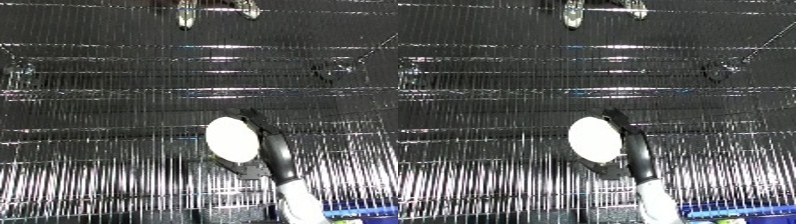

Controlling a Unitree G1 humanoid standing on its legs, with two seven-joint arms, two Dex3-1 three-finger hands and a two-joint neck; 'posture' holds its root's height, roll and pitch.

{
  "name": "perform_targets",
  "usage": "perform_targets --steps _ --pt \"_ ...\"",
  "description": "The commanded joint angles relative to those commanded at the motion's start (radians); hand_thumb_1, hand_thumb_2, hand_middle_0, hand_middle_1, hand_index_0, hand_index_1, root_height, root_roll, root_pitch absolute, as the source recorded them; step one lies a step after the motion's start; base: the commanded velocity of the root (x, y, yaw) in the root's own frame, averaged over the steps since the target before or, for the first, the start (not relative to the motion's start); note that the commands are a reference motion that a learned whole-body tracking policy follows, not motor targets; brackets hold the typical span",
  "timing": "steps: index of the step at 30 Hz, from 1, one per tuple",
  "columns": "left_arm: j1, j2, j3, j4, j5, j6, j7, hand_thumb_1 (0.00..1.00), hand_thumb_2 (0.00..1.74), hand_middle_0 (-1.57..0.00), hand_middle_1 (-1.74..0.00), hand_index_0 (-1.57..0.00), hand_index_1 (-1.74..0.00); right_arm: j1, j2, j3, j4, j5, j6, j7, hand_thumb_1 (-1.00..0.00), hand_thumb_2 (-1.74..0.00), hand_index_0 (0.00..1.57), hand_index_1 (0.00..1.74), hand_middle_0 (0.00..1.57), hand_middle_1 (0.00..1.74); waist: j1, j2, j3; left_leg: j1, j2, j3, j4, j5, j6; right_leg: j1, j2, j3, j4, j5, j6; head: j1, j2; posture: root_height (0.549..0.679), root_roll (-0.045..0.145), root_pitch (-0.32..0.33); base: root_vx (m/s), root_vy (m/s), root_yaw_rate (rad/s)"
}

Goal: Pick up the object and place it into the box

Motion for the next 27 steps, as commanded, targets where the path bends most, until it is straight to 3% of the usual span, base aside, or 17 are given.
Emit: perform_targets --steps 6,12,17,22,27 --pt "0.008 0.009 -0.001 -0.001 -0.011 -0.007 -0.007 1.00 1.74 -1.57 -1.74 -1.57 -1.74 0.004 -0.012 -0.011 0.000 0.017 -0.005 -0.032 -0.60 -1.04 0.94 1.04 0.94 1.04 -0.004 -0.002 0.000 0.014 0.000 0.000 -0.006 -0.002 0.0046 0.012 0.0040 -0.001 -0.007 -0.001 -0.0029 0.017 0.026 0.640 0.039 0.203 -0.036 -0.013 -0.017" --pt "0.015 0.017 0.005 0.016 -0.017 -0.015 -0.027 1.00 1.74 -1.57 -1.74 -1.57 -1.74 0.034 -0.011 -0.038 -0.023 0.017 -0.032 -0.066 -0.60 -1.04 0.94 1.04 0.94 1.04 -0.017 -0.015 0.000 0.071 0.007 -0.006 -0.035 0.001 0.0044 0.064 0.0127 0.001 -0.042 0.004 -0.0026 0.022 0.046 0.644 0.037 0.179 -0.056 -0.047 -0.064" --pt "0.035 0.018 0.018 0.036 -0.008 -0.025 -0.050 1.00 1.74 -1.57 -1.74 -1.57 -1.74 0.112 -0.011 -0.086 -0.103 -0.003 -0.045 -0.094 -0.60 -1.04 0.94 1.04 0.94 1.04 -0.046 -0.038 0.000 0.160 0.021 -0.010 -0.081 0.008 -0.0024 0.148 0.0253 0.005 -0.099 0.010 -0.0012 0.006 0.052 0.651 0.036 0.141 -0.057 -0.054 -0.143" --pt "0.060 0.029 0.044 0.021 0.042 -0.037 -0.073 1.00 1.74 -1.57 -1.74 -1.57 -1.74 0.225 -0.017 -0.154 -0.202 -0.064 -0.037 -0.143 -0.60 -1.04 0.94 1.04 0.94 1.04 -0.079 -0.061 0.000 0.264 0.038 -0.003 -0.138 0.021 -0.0119 0.247 0.0306 0.008 -0.167 0.022 0.0021 -0.005 0.034 0.659 0.037 0.094 -0.033 -0.053 -0.187" --pt "0.087 0.039 0.079 0.005 0.033 -0.023 -0.077 1.00 1.74 -1.57 -1.74 -1.57 -1.74 0.365 -0.019 -0.245 -0.265 -0.030 -0.082 -0.167 -0.60 -1.04 0.94 1.04 0.94 1.04 -0.112 -0.081 0.000 0.372 0.061 0.010 -0.213 0.044 -0.0223 0.352 0.0358 0.009 -0.243 0.034 0.0067 -0.004 0.002 0.666 0.036 0.049 -0.032 -0.078 -0.210"
